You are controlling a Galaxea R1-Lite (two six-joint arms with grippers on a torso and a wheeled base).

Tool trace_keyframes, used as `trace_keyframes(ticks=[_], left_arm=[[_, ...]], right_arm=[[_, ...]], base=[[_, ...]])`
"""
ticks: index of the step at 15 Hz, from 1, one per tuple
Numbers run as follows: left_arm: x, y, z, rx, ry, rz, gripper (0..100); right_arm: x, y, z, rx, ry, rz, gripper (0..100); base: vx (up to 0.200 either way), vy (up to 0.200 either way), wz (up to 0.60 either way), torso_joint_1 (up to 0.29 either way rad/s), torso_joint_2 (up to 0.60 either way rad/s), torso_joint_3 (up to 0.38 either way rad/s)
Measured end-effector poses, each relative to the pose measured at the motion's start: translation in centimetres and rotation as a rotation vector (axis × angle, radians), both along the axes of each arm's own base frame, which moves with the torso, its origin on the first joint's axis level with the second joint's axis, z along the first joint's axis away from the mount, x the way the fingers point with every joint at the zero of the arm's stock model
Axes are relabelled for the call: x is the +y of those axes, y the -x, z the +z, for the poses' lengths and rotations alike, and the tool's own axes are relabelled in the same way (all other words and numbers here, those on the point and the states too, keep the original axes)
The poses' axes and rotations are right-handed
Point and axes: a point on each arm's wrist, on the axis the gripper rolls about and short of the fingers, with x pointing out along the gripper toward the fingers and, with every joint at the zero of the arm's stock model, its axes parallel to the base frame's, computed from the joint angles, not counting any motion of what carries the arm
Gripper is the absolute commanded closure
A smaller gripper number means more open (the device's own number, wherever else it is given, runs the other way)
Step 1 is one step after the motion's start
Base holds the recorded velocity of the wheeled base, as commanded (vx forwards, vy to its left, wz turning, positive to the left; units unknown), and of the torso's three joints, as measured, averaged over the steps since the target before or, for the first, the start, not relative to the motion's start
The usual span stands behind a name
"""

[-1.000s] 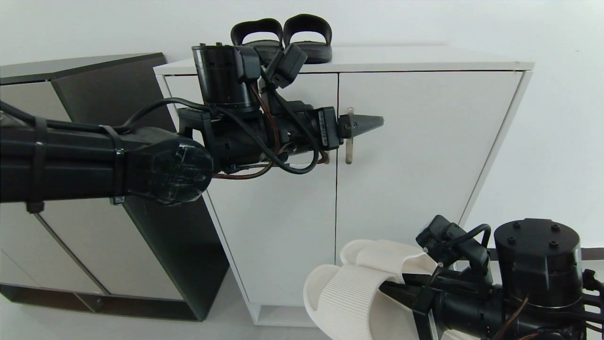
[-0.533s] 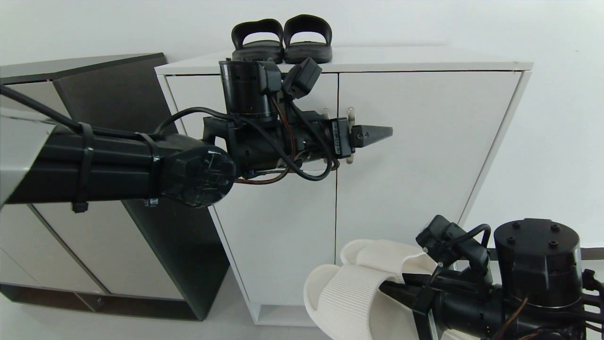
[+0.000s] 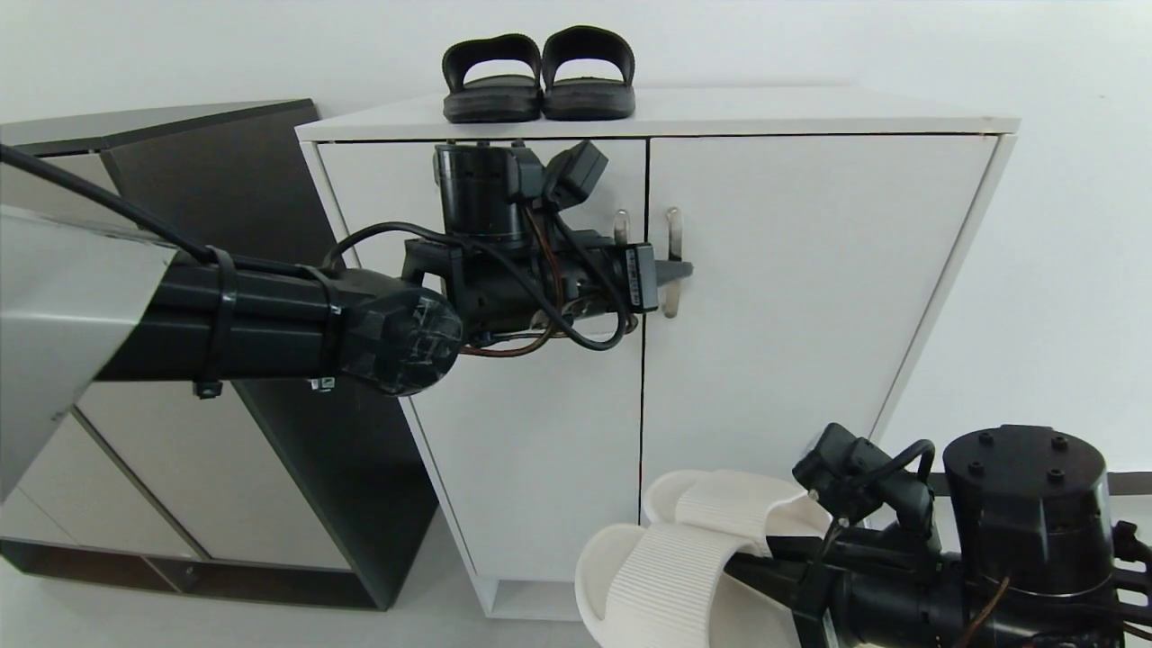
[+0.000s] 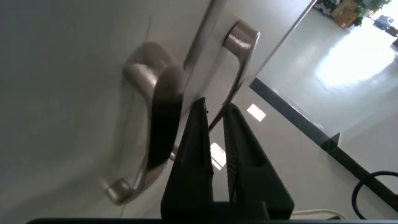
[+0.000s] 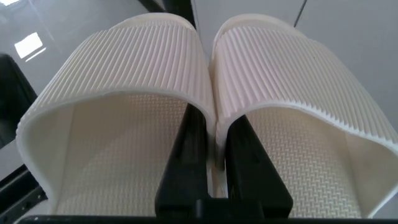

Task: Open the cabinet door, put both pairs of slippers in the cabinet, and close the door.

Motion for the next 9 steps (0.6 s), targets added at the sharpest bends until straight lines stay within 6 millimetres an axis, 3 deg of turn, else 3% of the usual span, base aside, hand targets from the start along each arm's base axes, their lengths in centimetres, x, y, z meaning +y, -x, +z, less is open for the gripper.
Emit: trace_keyframes(ticks=[4,9], left_arm=[[0.0,0.7,-0.2,0.009,-0.004,-0.015,100],[0.4,2.3,-0.3,0.007,0.0,-0.036,100]], right_arm=[[-0.8,1.1,-0.6,-0.009,0.029,0.126,100],[-1.3,1.5,-0.6,-0.007,0.021,0.145,100]], base=[[0.0,0.0,0.0,0.0,0.0,0.0],[0.0,0.0,0.0,0.0,0.0,0.0]])
